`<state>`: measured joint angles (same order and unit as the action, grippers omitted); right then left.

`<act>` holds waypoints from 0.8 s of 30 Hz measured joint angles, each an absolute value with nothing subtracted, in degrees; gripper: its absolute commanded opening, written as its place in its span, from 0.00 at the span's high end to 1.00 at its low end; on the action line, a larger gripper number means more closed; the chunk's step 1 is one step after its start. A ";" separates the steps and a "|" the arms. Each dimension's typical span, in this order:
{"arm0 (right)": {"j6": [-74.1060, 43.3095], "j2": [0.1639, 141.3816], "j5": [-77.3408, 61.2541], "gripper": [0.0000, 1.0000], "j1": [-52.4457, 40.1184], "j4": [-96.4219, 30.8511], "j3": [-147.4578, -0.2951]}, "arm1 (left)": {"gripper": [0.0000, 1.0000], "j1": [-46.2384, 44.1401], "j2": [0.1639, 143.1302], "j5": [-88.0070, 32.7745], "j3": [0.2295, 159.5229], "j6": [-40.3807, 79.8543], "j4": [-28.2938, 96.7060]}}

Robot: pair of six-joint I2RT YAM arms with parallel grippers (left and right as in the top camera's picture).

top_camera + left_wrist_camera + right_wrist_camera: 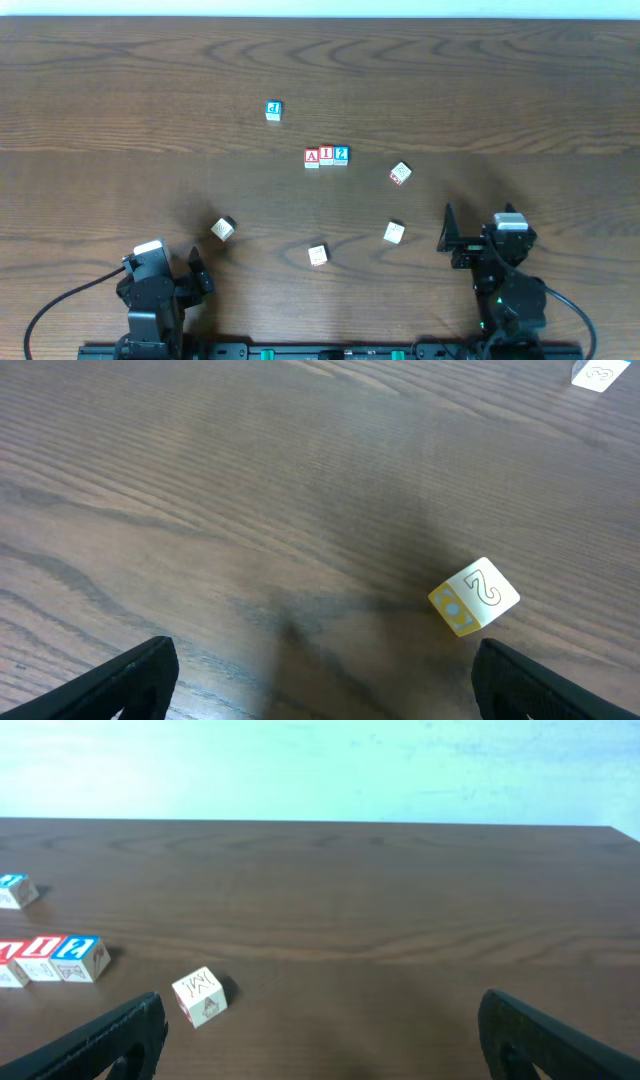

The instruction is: Spell out Ai2

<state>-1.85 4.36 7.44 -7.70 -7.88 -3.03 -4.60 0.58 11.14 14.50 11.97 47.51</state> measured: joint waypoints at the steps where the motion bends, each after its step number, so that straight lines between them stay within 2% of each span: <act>1: -1.85 4.01 7.44 0.01 -7.70 -7.88 -3.03 | 0.05 -4.60 0.58 11.14 14.50 11.97 47.51; 24: -1.85 0.93 7.29 0.01 -7.70 -7.88 -2.92 | 0.05 -4.60 0.58 11.16 14.50 11.97 47.51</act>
